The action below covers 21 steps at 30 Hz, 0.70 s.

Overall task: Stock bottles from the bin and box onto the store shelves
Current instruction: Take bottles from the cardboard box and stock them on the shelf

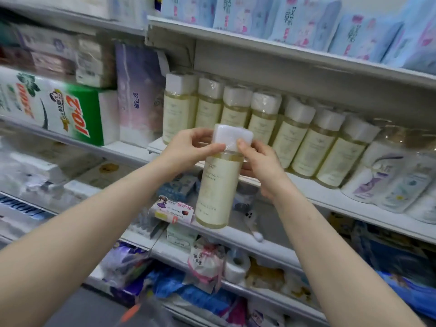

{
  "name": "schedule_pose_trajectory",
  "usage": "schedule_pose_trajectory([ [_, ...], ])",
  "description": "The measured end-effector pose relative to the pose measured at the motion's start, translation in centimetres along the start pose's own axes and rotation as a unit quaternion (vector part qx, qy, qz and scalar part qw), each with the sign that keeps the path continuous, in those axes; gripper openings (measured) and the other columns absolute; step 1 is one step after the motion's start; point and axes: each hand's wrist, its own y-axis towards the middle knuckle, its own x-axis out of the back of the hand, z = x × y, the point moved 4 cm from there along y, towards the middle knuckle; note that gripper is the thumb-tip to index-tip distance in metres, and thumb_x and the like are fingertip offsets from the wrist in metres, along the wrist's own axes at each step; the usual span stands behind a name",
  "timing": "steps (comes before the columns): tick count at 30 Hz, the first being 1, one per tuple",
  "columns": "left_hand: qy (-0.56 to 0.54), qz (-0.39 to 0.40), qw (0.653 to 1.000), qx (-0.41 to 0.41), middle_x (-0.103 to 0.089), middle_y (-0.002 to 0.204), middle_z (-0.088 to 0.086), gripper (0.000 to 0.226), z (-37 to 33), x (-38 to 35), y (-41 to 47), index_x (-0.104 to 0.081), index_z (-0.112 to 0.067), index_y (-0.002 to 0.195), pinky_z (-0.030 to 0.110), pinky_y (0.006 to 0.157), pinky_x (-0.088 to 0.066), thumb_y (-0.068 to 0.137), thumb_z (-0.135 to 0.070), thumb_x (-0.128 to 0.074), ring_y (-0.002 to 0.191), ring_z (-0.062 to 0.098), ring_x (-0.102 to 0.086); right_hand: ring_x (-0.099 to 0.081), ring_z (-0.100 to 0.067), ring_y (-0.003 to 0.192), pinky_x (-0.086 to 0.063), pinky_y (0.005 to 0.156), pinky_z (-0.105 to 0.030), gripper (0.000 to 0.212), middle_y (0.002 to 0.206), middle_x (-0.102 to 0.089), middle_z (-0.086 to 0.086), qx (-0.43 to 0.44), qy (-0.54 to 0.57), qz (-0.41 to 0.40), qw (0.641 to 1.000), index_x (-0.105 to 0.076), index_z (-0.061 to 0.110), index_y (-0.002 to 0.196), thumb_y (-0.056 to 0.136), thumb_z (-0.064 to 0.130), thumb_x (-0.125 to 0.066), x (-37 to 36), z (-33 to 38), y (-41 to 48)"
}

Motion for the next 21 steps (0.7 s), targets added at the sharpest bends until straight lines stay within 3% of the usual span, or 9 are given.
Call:
schedule_pose_trajectory([
  [4,-0.007,0.004,1.000,-0.027,-0.072,0.104,-0.009,0.027,-0.6,3.5,2.5,-0.063,-0.025,0.115,0.023,0.081,-0.057,0.090,-0.015,-0.069,0.093,0.008,-0.069,-0.071,-0.019,0.096,-0.057,0.073,-0.028,0.036,0.111,-0.071,-0.001,0.026,-0.028,-0.009,0.999,-0.059,0.015,0.124,0.096,0.039,-0.061,-3.0,2.2,3.2],
  [9,0.004,-0.008,0.999,-0.048,-0.071,0.117,-0.001,0.040,0.2,7.1,6.0,-0.063,-0.019,0.127,0.042,0.097,-0.053,0.088,-0.023,-0.071,0.108,0.016,-0.067,-0.071,-0.022,0.098,-0.060,0.084,-0.039,0.034,0.113,-0.070,-0.001,0.046,-0.040,-0.025,0.998,-0.060,0.019,0.119,0.094,0.042,-0.063,-5.7,3.3,7.2],
  [13,0.017,-0.003,0.998,-0.062,-0.070,0.119,-0.007,0.053,1.1,8.8,8.1,-0.062,-0.025,0.130,0.044,0.100,-0.051,0.080,-0.040,-0.069,0.111,0.013,-0.066,-0.070,-0.020,0.101,-0.059,0.087,-0.042,0.040,0.116,-0.069,0.000,0.059,-0.059,-0.043,0.996,-0.059,0.018,0.124,0.094,0.044,-0.062,-7.2,3.7,9.4],
  [21,0.019,-0.006,0.995,-0.098,-0.071,0.116,-0.004,0.045,2.0,10.5,11.7,-0.062,-0.022,0.131,0.044,0.100,-0.052,0.087,-0.030,-0.067,0.111,0.011,-0.066,-0.068,-0.020,0.104,-0.057,0.091,-0.047,0.036,0.114,-0.070,0.000,0.074,-0.067,-0.078,0.992,-0.060,0.020,0.121,0.095,0.043,-0.060,-8.5,4.4,12.0],
])
